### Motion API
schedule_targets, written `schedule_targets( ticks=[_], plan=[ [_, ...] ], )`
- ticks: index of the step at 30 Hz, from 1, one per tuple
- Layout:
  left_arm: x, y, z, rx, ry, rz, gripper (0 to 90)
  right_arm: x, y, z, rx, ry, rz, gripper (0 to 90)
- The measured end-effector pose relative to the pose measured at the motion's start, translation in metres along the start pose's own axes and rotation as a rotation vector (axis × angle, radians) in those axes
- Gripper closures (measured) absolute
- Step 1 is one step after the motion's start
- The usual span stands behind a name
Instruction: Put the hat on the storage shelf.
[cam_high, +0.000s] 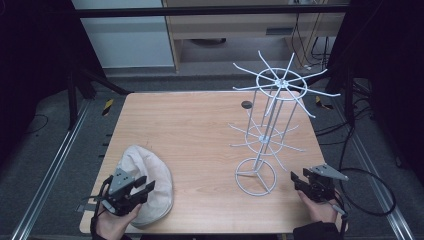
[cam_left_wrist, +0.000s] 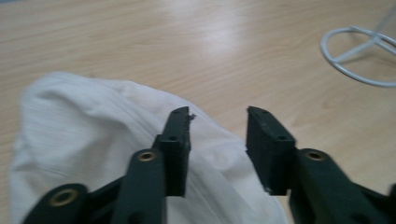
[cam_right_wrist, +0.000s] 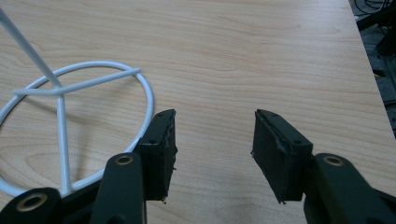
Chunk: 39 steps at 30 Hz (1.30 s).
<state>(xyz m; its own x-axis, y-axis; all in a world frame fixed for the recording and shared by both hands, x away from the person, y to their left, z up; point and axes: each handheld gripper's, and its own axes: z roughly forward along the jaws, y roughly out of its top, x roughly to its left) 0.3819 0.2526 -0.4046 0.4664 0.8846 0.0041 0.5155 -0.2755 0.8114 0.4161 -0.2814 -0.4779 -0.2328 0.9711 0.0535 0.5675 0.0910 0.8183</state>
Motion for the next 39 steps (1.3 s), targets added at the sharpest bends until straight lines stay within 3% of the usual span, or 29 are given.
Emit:
schedule_targets(
  ticks=[2, 7, 8, 14, 21, 28, 33, 34, 37, 39],
  plan=[
    [0.007, 0.006, 0.004, 0.003, 0.037, -0.027, 47.2, 0.000, 0.000, 0.000, 0.001, 0.000, 0.003, 49.2],
    [0.019, 0.010, 0.029, 0.070, 0.114, -0.086, 36.0, -0.001, 0.000, 0.001, 0.001, -0.001, 0.002, 49.1],
    [0.019, 0.010, 0.029, 0.070, 0.114, -0.086, 34.3, -0.001, 0.000, 0.001, 0.001, -0.001, 0.002, 49.1],
    [0.022, 0.005, 0.042, 0.128, 0.161, -0.118, 29.5, 0.000, 0.000, 0.001, 0.002, 0.002, 0.006, 48.8],
    [0.029, -0.001, 0.056, 0.176, 0.194, -0.163, 30.1, 0.000, 0.000, 0.002, 0.007, 0.005, 0.003, 48.4],
    [0.030, -0.005, 0.064, 0.222, 0.190, -0.188, 45.0, 0.001, 0.000, 0.003, 0.014, 0.010, 0.004, 48.1],
    [0.038, -0.012, 0.072, 0.282, 0.153, -0.222, 61.9, 0.000, 0.000, 0.003, 0.019, 0.010, 0.003, 47.8],
    [0.040, -0.013, 0.072, 0.288, 0.142, -0.229, 61.9, 0.000, 0.000, 0.003, 0.019, 0.010, 0.003, 47.8],
    [0.045, -0.014, 0.071, 0.282, 0.127, -0.248, 75.5, 0.000, 0.000, 0.003, 0.017, 0.010, 0.003, 47.8],
    [0.047, -0.014, 0.069, 0.274, 0.118, -0.249, 80.0, 0.000, 0.000, 0.003, 0.018, 0.011, 0.004, 47.8]
  ],
)
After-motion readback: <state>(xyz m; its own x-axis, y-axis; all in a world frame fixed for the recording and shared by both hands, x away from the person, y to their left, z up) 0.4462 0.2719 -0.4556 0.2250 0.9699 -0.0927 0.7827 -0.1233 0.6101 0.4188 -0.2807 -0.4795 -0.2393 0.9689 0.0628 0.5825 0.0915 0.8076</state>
